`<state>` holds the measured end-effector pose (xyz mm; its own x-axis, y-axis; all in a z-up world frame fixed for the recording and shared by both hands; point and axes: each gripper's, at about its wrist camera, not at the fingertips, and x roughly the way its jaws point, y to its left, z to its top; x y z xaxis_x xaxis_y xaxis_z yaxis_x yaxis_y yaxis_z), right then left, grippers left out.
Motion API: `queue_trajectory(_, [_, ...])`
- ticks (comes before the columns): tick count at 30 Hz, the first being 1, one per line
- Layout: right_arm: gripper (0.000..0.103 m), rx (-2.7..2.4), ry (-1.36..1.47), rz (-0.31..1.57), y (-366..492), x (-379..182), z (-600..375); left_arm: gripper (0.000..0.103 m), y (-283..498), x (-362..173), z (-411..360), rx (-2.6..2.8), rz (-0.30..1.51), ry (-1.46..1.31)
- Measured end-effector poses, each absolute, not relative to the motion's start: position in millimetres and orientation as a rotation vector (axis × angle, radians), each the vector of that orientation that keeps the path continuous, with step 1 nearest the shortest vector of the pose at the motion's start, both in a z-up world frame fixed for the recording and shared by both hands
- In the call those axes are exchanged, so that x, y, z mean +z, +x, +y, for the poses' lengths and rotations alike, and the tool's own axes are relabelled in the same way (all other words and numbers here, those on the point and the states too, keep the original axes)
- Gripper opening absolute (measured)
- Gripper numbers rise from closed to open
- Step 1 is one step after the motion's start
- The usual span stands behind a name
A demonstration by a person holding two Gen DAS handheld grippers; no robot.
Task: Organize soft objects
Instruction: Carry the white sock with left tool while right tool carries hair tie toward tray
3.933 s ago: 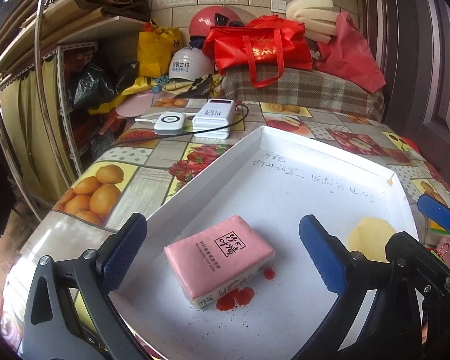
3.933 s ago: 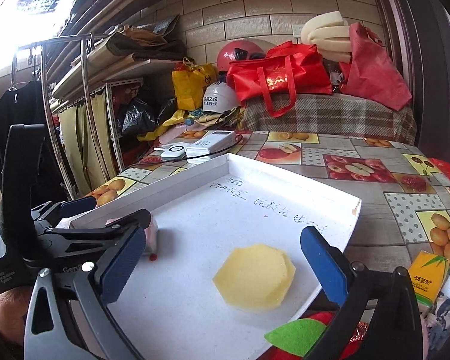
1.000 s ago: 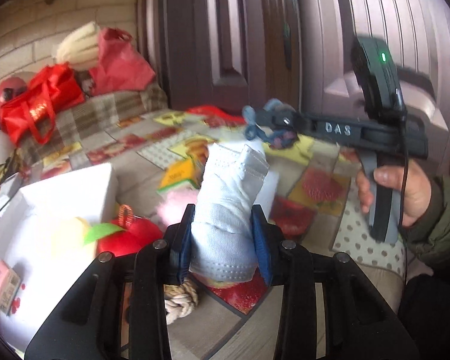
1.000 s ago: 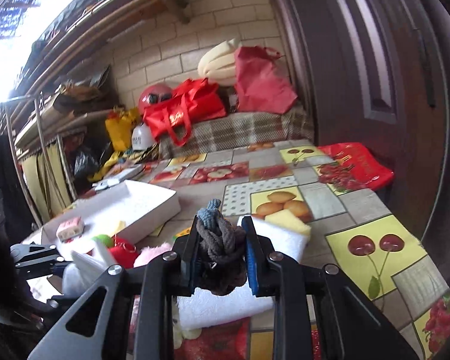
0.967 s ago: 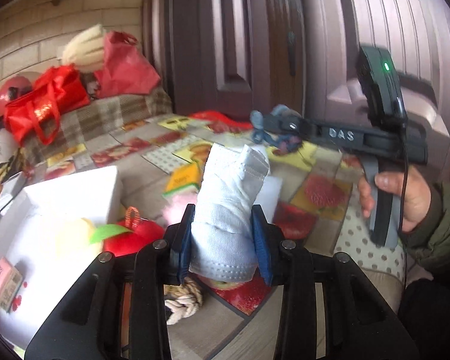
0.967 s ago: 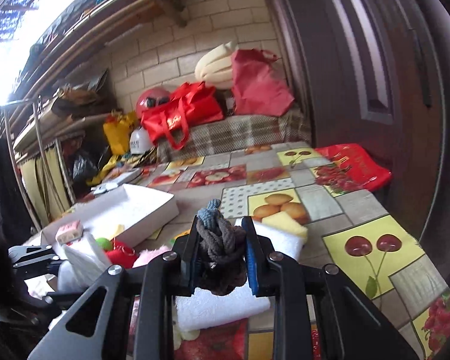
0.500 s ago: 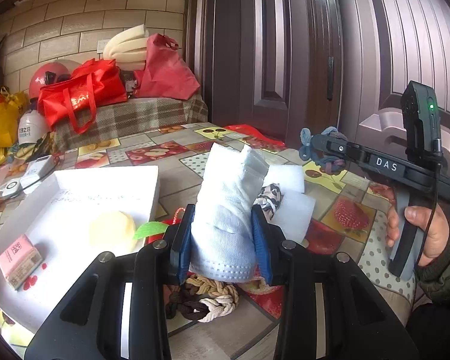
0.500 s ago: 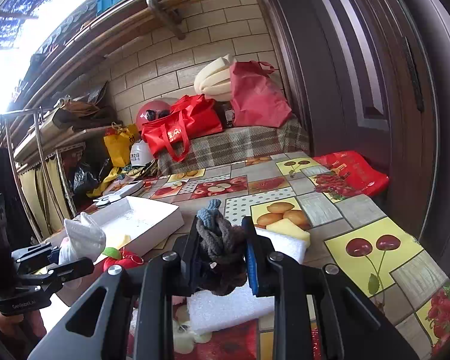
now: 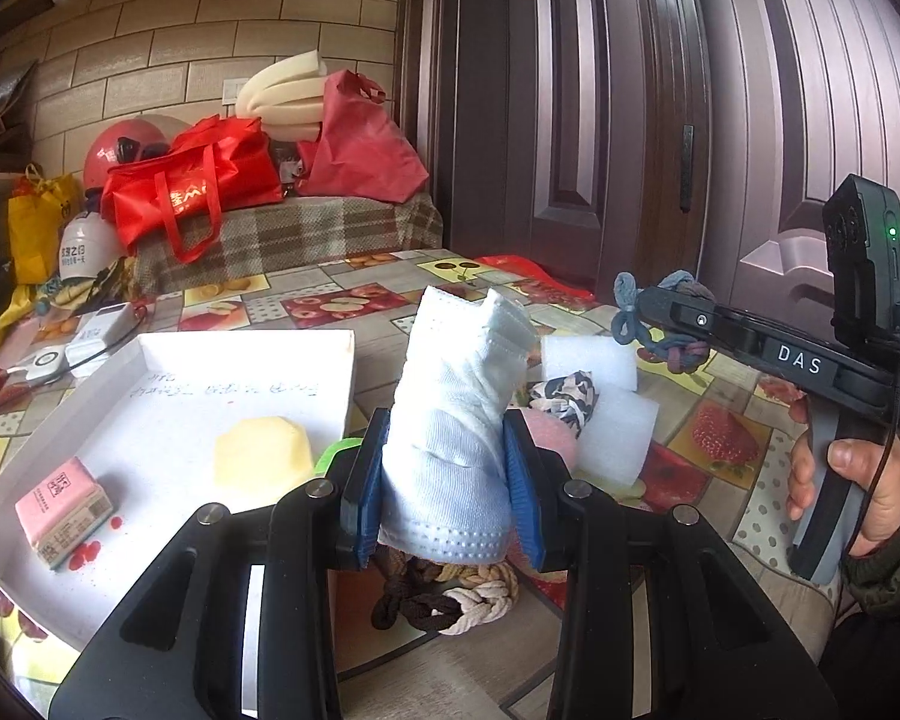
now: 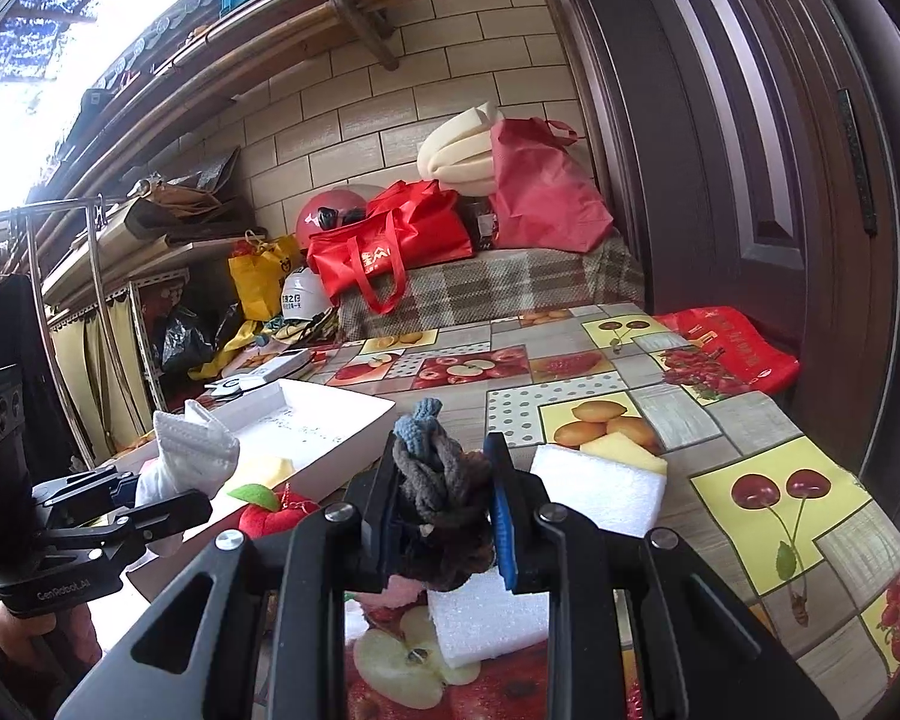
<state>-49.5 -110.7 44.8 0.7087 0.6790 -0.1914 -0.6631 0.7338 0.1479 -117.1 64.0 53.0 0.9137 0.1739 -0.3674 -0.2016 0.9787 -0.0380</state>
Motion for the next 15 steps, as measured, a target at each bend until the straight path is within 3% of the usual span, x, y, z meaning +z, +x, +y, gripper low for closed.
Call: queue_trajectory(15, [0.025, 0.79, 0.033, 0.247, -57.3, 43.5, -87.1, 0.035, -132.4, 51.0, 88.6, 0.259, 0.363, -0.126])
